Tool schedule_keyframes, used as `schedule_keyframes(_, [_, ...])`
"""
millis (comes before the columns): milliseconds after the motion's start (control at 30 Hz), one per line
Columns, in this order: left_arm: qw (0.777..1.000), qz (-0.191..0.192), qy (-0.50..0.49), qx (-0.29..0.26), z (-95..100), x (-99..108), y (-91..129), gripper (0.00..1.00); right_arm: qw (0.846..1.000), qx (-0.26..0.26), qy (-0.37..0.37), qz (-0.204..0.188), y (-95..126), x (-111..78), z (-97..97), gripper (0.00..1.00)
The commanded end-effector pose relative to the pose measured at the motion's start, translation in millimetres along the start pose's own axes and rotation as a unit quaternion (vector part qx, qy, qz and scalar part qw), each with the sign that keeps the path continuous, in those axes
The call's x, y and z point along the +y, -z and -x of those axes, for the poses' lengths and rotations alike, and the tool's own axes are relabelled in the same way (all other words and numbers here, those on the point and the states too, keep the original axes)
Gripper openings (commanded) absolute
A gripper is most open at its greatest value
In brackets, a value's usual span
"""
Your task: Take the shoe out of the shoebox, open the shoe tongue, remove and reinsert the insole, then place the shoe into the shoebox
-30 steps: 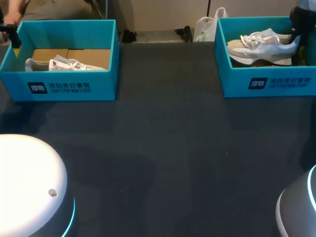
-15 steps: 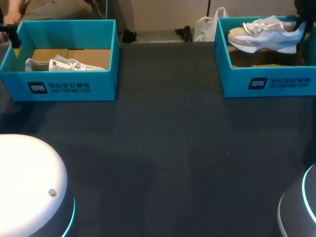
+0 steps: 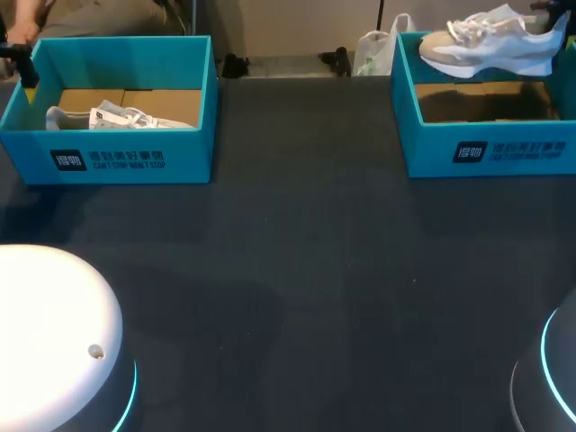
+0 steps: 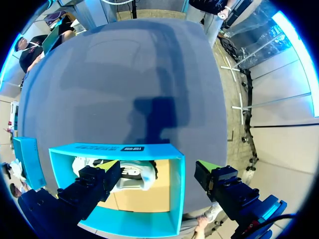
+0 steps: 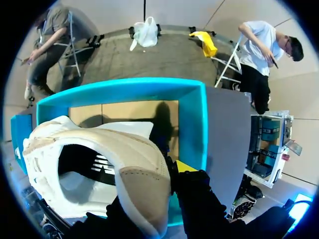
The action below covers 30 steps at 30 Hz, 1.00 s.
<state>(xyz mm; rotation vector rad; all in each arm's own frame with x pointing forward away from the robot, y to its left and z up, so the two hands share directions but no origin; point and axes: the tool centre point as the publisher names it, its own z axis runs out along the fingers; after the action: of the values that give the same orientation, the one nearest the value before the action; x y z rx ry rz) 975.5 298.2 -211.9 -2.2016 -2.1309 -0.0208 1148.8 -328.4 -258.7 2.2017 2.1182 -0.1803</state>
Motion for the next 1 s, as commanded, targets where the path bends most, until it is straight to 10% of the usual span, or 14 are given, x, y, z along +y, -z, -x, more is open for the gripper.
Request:
schedule_keyframes(33, [1.0, 0.001, 0.0, 0.001, 0.0, -1, 0, 1.0, 0.999, -0.006, 0.002, 0.05, 41, -36.1, -2.7, 0.0])
schedule_keyframes(533, [1.0, 0.001, 0.0, 0.001, 0.0, -1, 0, 1.0, 0.997, -0.028, 0.001, 0.073, 110, -108.4, -38.6, 0.0])
schedule_keyframes(1000, [1.0, 0.001, 0.0, 0.001, 0.0, -1, 0, 1.0, 0.994, -0.059, -0.011, 0.092, 155, -194.9, -124.1, 0.0])
